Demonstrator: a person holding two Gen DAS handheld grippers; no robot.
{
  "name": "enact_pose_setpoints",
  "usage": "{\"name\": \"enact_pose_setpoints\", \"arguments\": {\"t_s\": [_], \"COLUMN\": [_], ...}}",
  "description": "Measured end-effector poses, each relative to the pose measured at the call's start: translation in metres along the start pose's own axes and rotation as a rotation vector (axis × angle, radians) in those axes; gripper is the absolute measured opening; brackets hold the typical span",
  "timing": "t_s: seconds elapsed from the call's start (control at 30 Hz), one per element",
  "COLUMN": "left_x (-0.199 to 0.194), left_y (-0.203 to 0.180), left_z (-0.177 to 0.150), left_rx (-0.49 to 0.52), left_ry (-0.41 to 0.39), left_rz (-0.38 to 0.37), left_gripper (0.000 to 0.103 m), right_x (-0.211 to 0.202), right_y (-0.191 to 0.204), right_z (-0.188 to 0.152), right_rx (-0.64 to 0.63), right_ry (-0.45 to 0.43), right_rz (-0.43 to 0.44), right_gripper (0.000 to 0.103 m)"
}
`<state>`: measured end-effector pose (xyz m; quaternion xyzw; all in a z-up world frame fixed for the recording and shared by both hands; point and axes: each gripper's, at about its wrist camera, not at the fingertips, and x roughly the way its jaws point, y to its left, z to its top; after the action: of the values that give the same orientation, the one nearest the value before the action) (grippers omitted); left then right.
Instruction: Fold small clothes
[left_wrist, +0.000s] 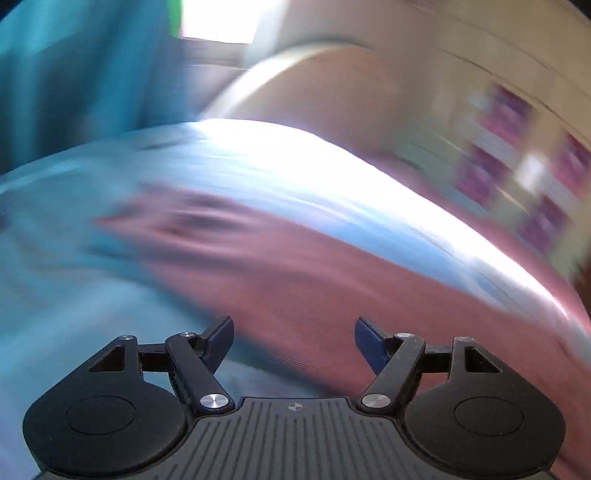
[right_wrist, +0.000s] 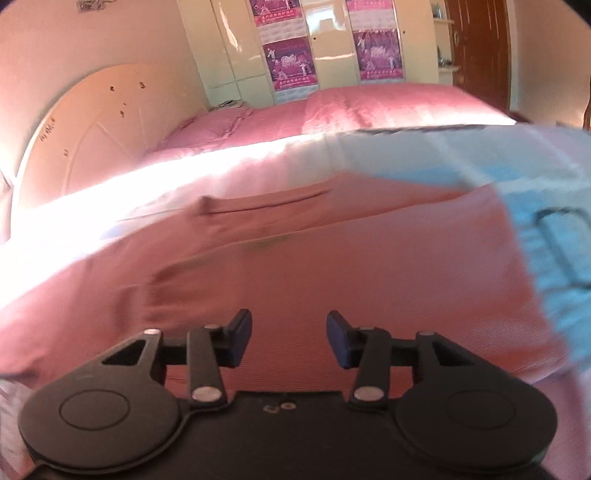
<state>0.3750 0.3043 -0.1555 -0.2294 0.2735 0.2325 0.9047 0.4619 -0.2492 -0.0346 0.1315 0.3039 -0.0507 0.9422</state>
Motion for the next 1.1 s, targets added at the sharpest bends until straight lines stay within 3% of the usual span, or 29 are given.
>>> {"name": "enact_pose_setpoints", "arguments": {"t_s": [0.1,0.17,0.37,0.43,0.5,0.6,0.7,0.87,1.1], "left_x": [0.017,0.028,0.059,0.067,0.079,0.09,0.083,0.061,0.028], "left_y": [0.07,0.103,0.119,0.118,0.118,0.111,0.08,-0.015,-0.179], "left_z": [0.022,0.03,0.041,0.036,0.031,0.031,0.038,0.038,-0.001], "left_rx": [-0.184,-0.288,-0.418,-0.447,-0.465,-0.442,-0.309,-0.095,0.168], "left_ry": [-0.01,-0.022,-0.021,-0.002,0.034,0.038,0.003,0.011,0.116], "left_rz": [0.043,0.009,-0.158,-0.218,-0.231,-0.227,-0.251,-0.409,-0.642], "left_gripper": [0.071,0.071,0.07,0.044,0.019,0.009,0.007,0.007,0.007], "right_x": [0.01,0.012,0.004,0.001,-0.001,-0.004,-0.01,-0.017,-0.036], "right_y": [0.041,0.061,0.109,0.111,0.105,0.089,0.075,0.055,0.024], "right_z": [-0.004,-0.005,-0.005,-0.004,-0.001,0.0,-0.003,-0.01,-0.012], "right_rx": [0.024,0.039,0.021,0.031,0.059,0.108,0.136,0.16,0.205], "right_ry": [0.016,0.019,-0.001,-0.008,-0.014,-0.019,-0.031,-0.045,-0.089], "right_rz": [0.018,0.035,0.039,0.03,0.015,-0.02,-0.055,-0.072,-0.065], "right_gripper": [0.042,0.042,0.043,0.043,0.043,0.043,0.043,0.044,0.044]}}
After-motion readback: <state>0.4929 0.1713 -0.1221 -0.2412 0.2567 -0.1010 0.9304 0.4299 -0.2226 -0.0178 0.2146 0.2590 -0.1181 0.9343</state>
